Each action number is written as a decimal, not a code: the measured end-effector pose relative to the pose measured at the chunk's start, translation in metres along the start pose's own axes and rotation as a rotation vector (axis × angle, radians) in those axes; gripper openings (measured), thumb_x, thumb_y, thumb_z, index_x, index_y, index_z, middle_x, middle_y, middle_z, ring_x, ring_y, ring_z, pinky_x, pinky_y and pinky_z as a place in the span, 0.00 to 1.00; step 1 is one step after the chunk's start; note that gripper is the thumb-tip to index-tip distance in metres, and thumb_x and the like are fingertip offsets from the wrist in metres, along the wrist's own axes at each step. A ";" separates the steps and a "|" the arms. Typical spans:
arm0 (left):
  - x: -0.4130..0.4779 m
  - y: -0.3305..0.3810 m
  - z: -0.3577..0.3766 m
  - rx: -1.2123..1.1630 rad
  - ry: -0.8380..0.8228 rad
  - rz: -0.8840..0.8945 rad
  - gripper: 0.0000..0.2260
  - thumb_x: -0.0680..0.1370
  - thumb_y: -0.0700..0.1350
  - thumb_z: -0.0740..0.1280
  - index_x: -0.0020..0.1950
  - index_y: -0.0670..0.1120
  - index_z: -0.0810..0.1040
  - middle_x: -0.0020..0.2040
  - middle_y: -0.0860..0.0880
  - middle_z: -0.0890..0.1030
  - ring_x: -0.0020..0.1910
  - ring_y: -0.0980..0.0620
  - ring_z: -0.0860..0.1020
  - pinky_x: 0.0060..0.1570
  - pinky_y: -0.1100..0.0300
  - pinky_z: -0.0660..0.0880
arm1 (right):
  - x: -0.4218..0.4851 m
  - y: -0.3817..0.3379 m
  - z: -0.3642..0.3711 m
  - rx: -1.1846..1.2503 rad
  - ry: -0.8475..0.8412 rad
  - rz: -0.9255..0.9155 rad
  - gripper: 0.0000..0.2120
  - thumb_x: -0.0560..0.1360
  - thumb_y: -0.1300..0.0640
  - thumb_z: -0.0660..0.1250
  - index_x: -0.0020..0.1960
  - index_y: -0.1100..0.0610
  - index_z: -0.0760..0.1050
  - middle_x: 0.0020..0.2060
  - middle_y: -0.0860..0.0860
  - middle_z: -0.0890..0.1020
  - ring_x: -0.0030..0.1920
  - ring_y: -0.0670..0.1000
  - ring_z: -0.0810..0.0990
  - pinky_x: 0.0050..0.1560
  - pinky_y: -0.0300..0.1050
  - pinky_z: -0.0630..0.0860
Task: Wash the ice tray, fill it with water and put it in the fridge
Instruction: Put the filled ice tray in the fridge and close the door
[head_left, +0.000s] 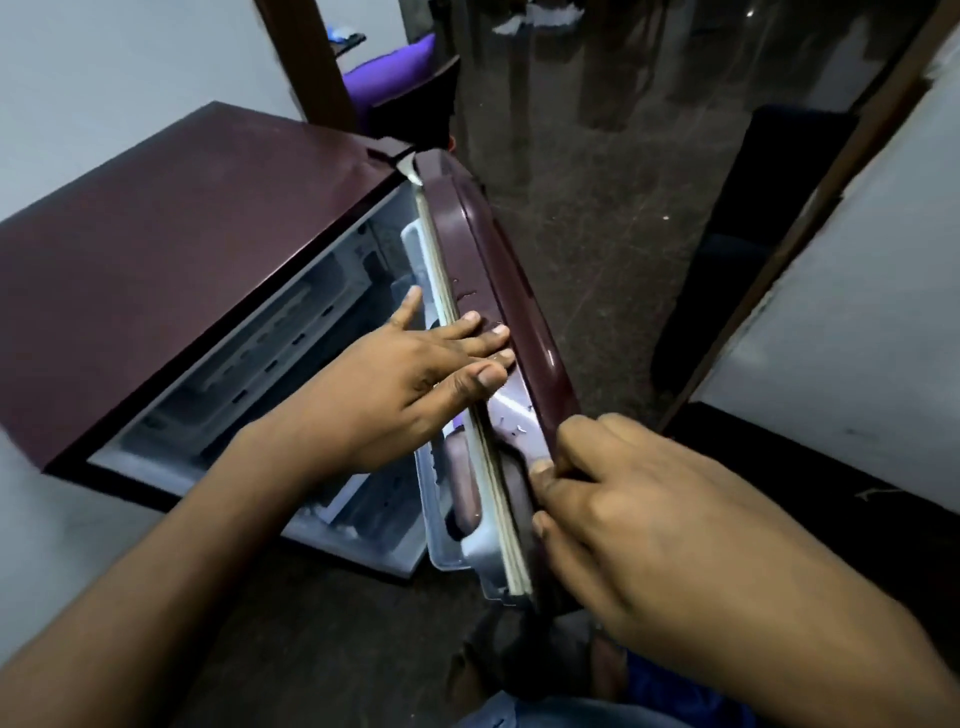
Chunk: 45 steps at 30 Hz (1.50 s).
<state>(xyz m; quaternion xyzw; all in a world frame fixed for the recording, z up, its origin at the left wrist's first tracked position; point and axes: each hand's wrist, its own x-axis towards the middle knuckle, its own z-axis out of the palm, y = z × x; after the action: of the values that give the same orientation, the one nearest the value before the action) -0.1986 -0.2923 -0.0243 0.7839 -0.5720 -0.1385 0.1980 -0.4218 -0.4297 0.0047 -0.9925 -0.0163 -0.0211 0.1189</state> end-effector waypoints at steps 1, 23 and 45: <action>-0.007 -0.003 -0.004 -0.008 0.004 -0.028 0.36 0.81 0.74 0.45 0.76 0.55 0.76 0.77 0.61 0.71 0.80 0.68 0.60 0.85 0.47 0.39 | 0.006 -0.009 0.004 -0.008 0.037 -0.047 0.15 0.81 0.47 0.59 0.45 0.51 0.81 0.42 0.47 0.71 0.42 0.50 0.70 0.42 0.47 0.73; -0.097 -0.083 -0.081 0.177 -0.080 -0.412 0.30 0.82 0.67 0.53 0.77 0.54 0.76 0.79 0.60 0.71 0.85 0.58 0.47 0.83 0.42 0.34 | 0.159 -0.120 0.095 -0.038 0.223 -0.498 0.24 0.81 0.43 0.64 0.65 0.63 0.79 0.55 0.55 0.76 0.55 0.56 0.74 0.57 0.55 0.78; -0.099 -0.153 -0.118 0.089 0.011 -0.482 0.15 0.77 0.54 0.77 0.63 0.57 0.86 0.70 0.63 0.80 0.84 0.56 0.53 0.78 0.34 0.34 | 0.219 -0.162 0.140 -0.199 0.232 -0.458 0.37 0.84 0.44 0.59 0.81 0.70 0.58 0.76 0.67 0.64 0.78 0.66 0.62 0.80 0.60 0.61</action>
<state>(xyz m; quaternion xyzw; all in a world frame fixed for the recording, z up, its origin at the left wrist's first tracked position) -0.0479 -0.1395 0.0068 0.9064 -0.3729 -0.1519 0.1277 -0.2034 -0.2333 -0.0828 -0.9607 -0.2246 -0.1626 0.0140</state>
